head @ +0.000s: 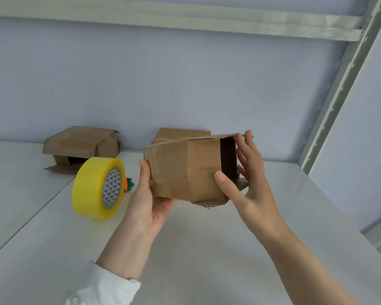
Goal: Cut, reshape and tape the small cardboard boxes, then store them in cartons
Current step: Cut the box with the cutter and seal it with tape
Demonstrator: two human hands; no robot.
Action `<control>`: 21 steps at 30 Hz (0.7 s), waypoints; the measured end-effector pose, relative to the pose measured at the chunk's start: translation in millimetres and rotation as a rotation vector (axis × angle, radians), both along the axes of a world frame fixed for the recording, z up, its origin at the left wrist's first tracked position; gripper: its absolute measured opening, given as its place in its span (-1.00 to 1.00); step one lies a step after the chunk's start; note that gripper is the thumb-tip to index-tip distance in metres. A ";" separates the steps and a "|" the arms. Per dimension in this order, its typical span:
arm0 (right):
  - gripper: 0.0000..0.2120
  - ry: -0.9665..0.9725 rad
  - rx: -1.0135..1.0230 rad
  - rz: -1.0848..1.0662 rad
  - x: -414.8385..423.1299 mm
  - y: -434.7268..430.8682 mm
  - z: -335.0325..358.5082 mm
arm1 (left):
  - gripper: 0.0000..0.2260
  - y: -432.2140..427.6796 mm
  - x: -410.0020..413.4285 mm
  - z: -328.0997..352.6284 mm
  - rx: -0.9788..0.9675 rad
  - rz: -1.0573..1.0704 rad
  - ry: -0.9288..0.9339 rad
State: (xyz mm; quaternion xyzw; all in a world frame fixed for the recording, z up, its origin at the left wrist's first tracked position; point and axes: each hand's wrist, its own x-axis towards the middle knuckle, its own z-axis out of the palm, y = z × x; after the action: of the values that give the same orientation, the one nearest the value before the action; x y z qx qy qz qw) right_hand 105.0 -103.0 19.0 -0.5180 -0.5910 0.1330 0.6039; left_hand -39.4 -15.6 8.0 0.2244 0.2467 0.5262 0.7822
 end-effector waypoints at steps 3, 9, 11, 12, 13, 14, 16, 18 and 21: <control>-0.17 0.052 -0.081 -0.062 4.9 4.7 -3.1 | -0.62 -2.4 0.7 0.9 0.030 -0.013 0.004; -0.37 -0.028 -0.283 -0.021 12.9 5.3 -4.7 | -0.55 -4.7 2.7 3.3 0.109 -0.017 0.045; -0.42 -0.049 -0.265 -0.040 9.2 5.7 -4.2 | -0.53 -5.4 2.8 4.5 0.131 -0.005 0.034; -0.43 -0.032 -0.239 -0.056 6.1 4.6 -4.9 | -0.51 -6.2 3.6 4.9 0.136 -0.001 0.027; -0.42 0.028 -0.199 -0.070 2.5 2.4 -5.6 | -0.50 -6.6 4.2 4.7 0.136 0.005 0.021; -0.39 0.107 -0.144 -0.063 -0.1 -0.9 -6.1 | -0.51 -6.7 4.6 4.4 0.132 0.008 0.016; -0.19 0.122 -0.028 -0.012 -0.2 -8.6 -6.4 | -0.56 -6.7 3.5 3.4 0.107 -0.002 0.002; 0.06 -0.102 0.057 0.037 7.4 -12.4 -4.9 | -0.60 -5.2 0.3 2.6 0.067 -0.025 -0.019; 0.15 -0.518 0.102 -0.032 28.0 -7.4 1.4 | -0.60 -4.2 -3.1 2.8 0.045 -0.082 -0.021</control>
State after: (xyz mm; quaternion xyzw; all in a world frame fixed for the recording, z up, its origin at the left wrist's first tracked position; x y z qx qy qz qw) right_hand 132.9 -110.4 20.4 -0.5131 -0.7235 -0.0437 0.4597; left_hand -42.5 -19.8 10.8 0.2463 0.2174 0.5015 0.8004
